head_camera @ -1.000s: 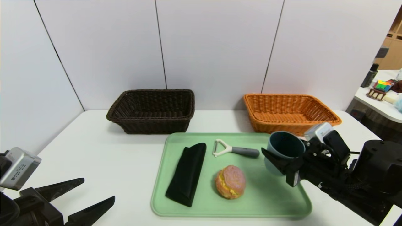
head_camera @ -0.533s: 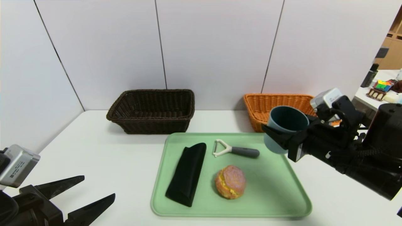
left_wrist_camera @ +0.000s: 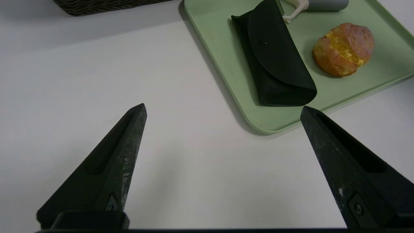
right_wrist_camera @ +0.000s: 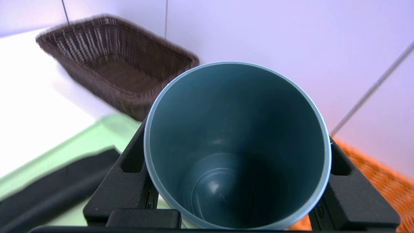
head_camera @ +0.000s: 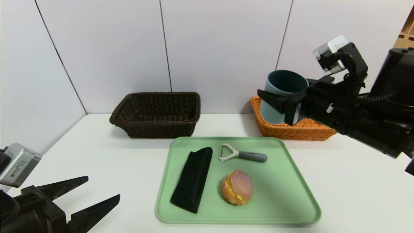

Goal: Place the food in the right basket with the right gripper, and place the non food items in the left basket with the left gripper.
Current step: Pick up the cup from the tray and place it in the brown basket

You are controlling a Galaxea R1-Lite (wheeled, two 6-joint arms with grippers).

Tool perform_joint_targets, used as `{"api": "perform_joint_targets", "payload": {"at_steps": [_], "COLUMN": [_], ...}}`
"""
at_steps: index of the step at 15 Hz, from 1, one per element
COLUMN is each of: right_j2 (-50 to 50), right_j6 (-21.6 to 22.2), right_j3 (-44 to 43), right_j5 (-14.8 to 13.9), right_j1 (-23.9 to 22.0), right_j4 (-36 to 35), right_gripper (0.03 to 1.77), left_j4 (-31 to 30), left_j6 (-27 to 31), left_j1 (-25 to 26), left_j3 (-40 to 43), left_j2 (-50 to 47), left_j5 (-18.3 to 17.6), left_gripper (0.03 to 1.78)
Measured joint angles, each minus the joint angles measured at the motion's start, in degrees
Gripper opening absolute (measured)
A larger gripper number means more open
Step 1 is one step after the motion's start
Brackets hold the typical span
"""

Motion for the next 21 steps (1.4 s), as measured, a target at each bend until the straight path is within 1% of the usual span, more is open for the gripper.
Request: {"api": "perform_joint_targets", "payload": {"at_steps": [3,8,10,16,21], "right_j2": [5.22,16.04,20.19,33.19,42.78], "right_j6": [-0.11,-0.22,-0.24,0.00,0.17], "right_j3": [-7.35,-21.55,-26.59,-45.23,-61.96], "right_j5": [-1.05,-1.32,-1.17,-1.07,-0.87], "right_j1": [2.29,5.96,6.77,8.22,9.08], "right_j4": [0.27,3.69,4.79,9.12,15.98], "right_gripper": [1.16,1.16,1.16,1.15,1.15], "left_j4": [-0.02,0.04,0.06,0.09,0.06], "left_j6": [0.00,-0.04,-0.06,-0.06,-0.09], "left_j1": [0.01,0.01,0.00,-0.05,0.00], "left_j3": [-0.77,-0.85,-0.68,-0.52,-0.35], "left_j2": [0.49,0.94,0.99,1.01,0.99], "left_j5": [0.00,-0.02,0.00,-0.02,0.00], "left_gripper": [1.69,1.69,1.69,1.69,1.69]}}
